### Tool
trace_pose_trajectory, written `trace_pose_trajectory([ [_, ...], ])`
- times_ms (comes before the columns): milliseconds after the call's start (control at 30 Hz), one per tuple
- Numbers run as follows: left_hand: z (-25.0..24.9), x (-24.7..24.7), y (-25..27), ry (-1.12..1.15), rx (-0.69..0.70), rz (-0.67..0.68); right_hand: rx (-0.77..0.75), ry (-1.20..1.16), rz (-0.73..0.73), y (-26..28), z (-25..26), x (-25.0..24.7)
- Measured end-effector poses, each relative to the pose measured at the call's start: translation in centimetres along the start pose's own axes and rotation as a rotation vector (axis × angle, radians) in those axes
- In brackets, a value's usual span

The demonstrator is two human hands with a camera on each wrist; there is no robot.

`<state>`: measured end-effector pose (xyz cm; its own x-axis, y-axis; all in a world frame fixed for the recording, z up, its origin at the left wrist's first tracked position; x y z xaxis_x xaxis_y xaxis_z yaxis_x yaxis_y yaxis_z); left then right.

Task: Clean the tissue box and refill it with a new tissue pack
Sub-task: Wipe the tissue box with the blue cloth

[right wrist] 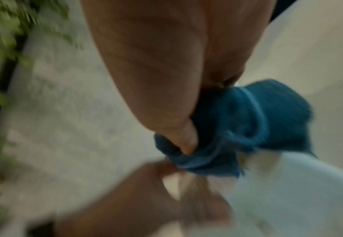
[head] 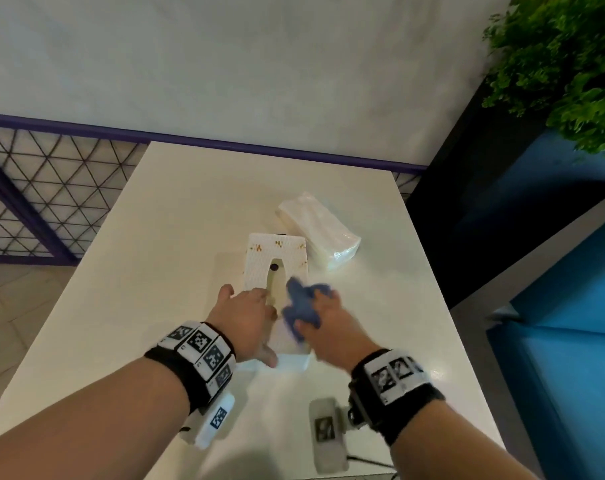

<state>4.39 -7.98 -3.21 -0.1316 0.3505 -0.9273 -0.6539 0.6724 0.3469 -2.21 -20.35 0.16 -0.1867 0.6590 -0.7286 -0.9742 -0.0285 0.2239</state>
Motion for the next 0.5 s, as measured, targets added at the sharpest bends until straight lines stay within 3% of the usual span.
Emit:
trace_pose_trajectory([
  [33,0.0,0.1,-0.1,0.012,0.008,-0.004,0.066,0.19,0.138,-0.1,-0.7,2.6],
  [67,0.1,0.0,-0.2,0.029,0.009,0.001,0.161,0.317,0.188,-0.5,-1.7,4.0],
  [133,0.2,-0.2,-0.4,0.03,-0.001,0.015,0.248,0.409,0.176,-2.3,-2.9,4.0],
  [333,0.3,-0.6,-0.2,0.046,-0.043,0.069,0.311,0.524,0.196,-9.9,-2.2,0.2],
  [500,0.7,-0.8,0.1,0.174,-0.099,0.0,0.186,0.583,0.269,-2.9,-0.4,3.4],
])
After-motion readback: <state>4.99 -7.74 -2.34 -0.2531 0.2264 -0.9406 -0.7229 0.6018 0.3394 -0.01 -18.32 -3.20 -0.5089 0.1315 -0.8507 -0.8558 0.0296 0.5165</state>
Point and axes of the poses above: each hand's wrist, its own y-axis away from the middle knuckle, its own x-axis out of the palm, z = x × y, the point moved 5 cm from there along -y, towards the middle knuckle, and after that the axes turned 13 degrees about -y, right-handed, at the moved point
